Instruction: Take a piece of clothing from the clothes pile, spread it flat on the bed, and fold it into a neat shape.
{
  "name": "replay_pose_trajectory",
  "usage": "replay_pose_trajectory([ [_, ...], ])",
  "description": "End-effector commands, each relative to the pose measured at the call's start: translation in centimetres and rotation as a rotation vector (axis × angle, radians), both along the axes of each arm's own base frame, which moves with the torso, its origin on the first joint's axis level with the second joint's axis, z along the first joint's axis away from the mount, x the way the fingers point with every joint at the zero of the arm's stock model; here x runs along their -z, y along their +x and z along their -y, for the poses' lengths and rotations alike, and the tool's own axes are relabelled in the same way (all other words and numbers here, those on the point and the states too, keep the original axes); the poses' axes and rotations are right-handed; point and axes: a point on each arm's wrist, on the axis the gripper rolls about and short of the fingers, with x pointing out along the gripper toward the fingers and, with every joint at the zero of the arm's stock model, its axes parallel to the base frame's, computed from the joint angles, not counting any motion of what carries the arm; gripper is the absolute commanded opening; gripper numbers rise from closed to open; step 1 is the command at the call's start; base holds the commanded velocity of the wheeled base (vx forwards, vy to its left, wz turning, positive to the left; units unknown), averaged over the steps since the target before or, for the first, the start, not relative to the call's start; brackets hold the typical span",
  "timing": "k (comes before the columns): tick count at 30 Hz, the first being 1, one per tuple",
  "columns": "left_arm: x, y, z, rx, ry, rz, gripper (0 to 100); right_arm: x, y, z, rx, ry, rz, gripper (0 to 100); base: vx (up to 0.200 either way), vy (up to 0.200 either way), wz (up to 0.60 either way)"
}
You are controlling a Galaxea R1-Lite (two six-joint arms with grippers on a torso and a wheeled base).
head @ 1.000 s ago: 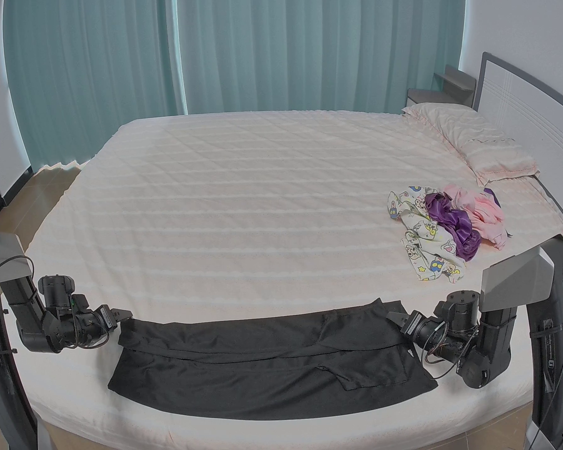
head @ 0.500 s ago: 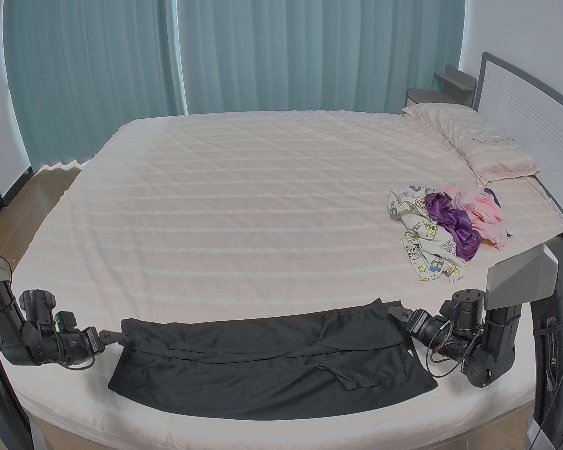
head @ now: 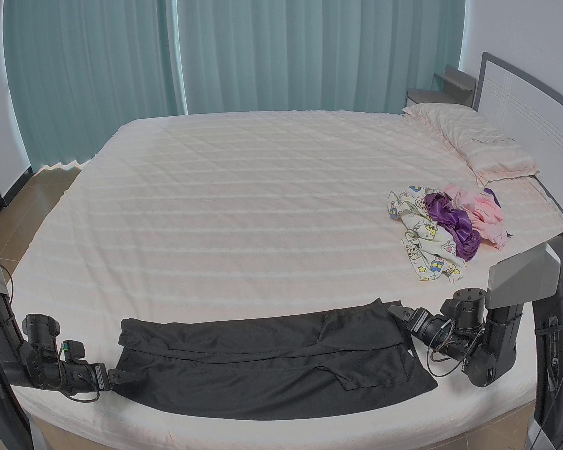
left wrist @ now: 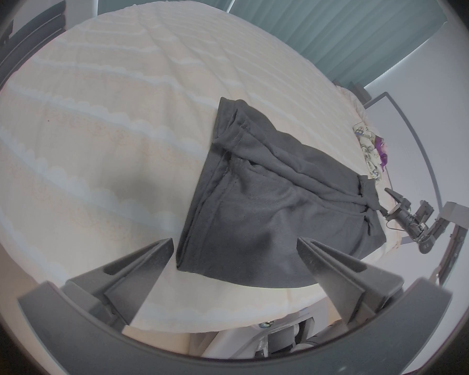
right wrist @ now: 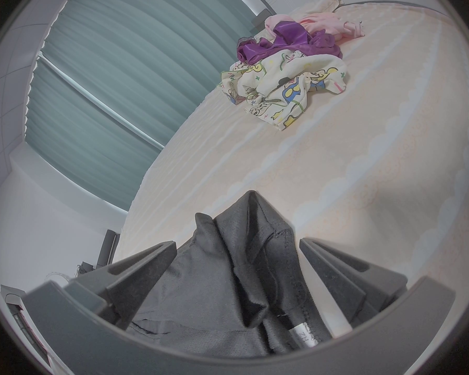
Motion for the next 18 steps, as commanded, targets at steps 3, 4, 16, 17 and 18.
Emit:
replay_pose_trajectory([
  [3, 0.5, -0.3, 0.3, -0.021, 0.067, -0.055, 0, -0.2, 0.0, 0.0, -0.001, 0.003, 0.012, 100, 0.0, 0.0, 0.0],
  [4, 0.5, -0.5, 0.3, -0.03, 0.094, -0.067, 0, -0.2, 0.1, 0.0, -0.001, 0.003, 0.013, 100, 0.0, 0.0, 0.0],
  [16, 0.5, -3.5, 0.8, 0.015, 0.175, -0.151, 0, -0.2, 0.0, -0.1, -0.004, 0.003, 0.012, 100, 0.0, 0.0, 0.0],
  [17, 0.5, -3.6, 0.7, 0.013, 0.187, -0.153, 0, -0.2, 0.0, -0.1, -0.004, 0.003, 0.012, 100, 0.0, 0.0, 0.0],
  [18, 0.5, -3.6, 0.6, 0.01, 0.195, -0.152, 0, -0.2, 0.0, -0.2, -0.005, 0.003, 0.012, 100, 0.0, 0.0, 0.0],
])
